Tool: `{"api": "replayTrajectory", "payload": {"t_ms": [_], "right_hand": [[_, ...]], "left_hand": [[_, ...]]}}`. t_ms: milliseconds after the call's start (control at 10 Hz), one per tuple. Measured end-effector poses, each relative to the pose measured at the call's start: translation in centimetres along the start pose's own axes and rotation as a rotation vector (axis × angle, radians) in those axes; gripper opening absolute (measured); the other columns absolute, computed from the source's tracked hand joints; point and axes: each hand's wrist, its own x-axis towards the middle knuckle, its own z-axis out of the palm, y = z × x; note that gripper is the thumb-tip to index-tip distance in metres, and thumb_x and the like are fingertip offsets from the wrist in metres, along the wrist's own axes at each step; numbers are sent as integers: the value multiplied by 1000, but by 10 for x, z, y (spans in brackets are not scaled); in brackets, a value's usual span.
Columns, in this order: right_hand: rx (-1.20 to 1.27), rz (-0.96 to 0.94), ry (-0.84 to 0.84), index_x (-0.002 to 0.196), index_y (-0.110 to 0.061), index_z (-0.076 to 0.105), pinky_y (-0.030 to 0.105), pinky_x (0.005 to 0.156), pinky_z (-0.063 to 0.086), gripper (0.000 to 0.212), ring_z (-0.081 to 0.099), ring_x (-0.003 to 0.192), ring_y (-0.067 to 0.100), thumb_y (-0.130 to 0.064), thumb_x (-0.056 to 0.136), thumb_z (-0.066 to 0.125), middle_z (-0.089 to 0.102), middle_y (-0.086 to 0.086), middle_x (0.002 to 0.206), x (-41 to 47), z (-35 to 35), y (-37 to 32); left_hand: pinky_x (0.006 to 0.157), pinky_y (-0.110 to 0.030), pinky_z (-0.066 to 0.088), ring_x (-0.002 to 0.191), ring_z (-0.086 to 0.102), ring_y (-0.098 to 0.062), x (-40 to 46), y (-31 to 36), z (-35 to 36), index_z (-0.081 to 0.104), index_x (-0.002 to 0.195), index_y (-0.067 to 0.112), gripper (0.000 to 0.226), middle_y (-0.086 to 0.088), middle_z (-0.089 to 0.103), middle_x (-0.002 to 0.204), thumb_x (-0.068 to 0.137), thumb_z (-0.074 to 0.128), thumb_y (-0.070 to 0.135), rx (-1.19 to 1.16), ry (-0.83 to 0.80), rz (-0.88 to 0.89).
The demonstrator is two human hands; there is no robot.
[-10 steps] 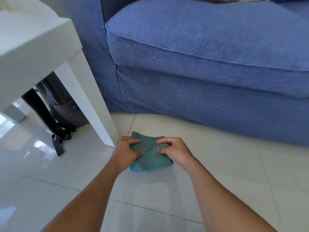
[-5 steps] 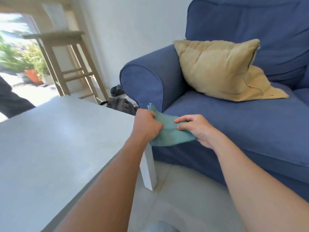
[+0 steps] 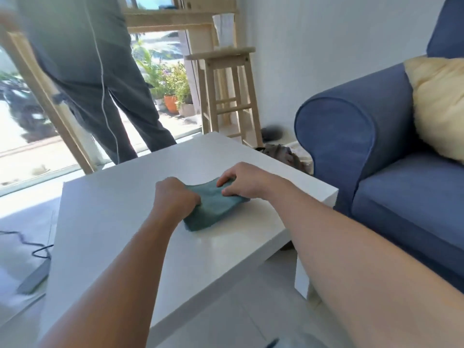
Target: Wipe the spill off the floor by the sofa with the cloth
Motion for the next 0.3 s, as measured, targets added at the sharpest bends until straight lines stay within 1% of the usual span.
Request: {"api": "replayTrajectory", "payload": {"t_ms": [100, 200, 300], "right_hand": [[-67, -18, -21, 117, -21, 76, 23, 81, 41, 29, 59, 106, 16, -18, 89, 75, 65, -1, 124, 13, 18, -6], [-60, 5, -21, 115, -26, 76, 22, 86, 37, 29, 57, 108, 12, -21, 86, 78, 60, -7, 113, 13, 26, -6], [-36, 38, 65, 117, -33, 75, 24, 83, 40, 33, 57, 97, 9, -33, 85, 78, 58, -9, 106, 9, 20, -1]], "left_hand": [[64, -37, 51, 90, 62, -34, 5, -24, -5, 66, 95, -3, 27, -22, 60, 111, 74, 78, 10, 11, -2, -45], [59, -30, 41, 87, 55, -28, 8, -32, -2, 64, 98, 0, 28, -20, 53, 118, 77, 73, 15, 93, -41, -87], [83, -39, 39, 104, 38, -31, 3, -25, 4, 62, 100, 8, 27, -13, 38, 128, 77, 63, 23, 348, 109, 40]]}}
